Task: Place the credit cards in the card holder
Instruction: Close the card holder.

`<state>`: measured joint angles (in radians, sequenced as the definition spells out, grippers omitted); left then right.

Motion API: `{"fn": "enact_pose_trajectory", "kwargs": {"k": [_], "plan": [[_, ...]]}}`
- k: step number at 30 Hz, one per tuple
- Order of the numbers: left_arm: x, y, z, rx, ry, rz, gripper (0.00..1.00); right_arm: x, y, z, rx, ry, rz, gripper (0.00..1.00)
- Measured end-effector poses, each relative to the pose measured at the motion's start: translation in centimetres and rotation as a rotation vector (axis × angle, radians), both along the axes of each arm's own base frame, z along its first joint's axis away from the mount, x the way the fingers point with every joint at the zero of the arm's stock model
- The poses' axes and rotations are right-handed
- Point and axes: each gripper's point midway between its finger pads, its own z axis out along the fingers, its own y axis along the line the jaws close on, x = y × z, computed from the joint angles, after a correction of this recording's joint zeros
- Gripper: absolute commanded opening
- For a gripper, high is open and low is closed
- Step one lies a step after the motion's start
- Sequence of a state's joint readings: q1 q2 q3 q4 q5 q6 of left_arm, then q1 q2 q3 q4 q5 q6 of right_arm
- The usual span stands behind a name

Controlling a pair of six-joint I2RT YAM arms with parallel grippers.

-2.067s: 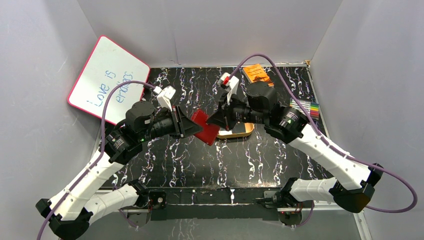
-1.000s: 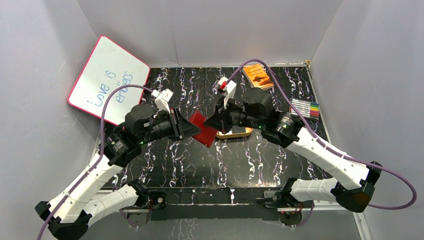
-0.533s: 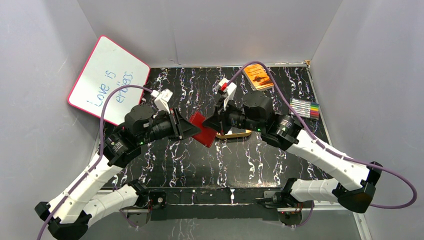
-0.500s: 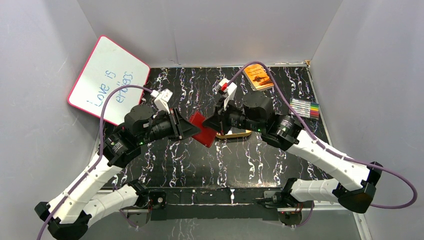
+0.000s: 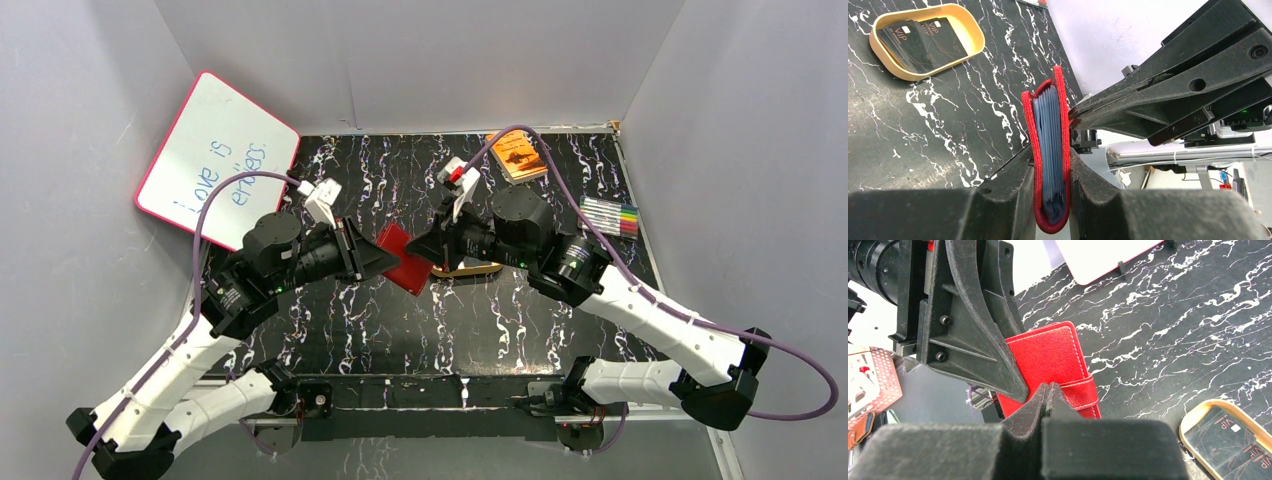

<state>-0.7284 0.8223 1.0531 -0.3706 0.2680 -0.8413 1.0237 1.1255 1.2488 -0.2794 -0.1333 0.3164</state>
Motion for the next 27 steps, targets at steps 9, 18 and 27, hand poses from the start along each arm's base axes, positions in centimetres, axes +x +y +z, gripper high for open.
{"fn": "enact_pose_trajectory", "kwargs": {"k": [9, 18, 27], "plan": [[-0.1, 0.2, 0.3, -0.021, -0.009, 0.013, 0.00, -0.1, 0.2, 0.3, 0.034, 0.014, -0.001, 0.00], [0.1, 0.1, 0.2, -0.045, 0.015, 0.029, 0.00, 0.0, 0.3, 0.0, 0.089, 0.037, -0.024, 0.00], [0.3, -0.1, 2.7, -0.166, -0.018, 0.051, 0.00, 0.2, 0.1, 2.0, 0.205, 0.029, -0.053, 0.00]]}}
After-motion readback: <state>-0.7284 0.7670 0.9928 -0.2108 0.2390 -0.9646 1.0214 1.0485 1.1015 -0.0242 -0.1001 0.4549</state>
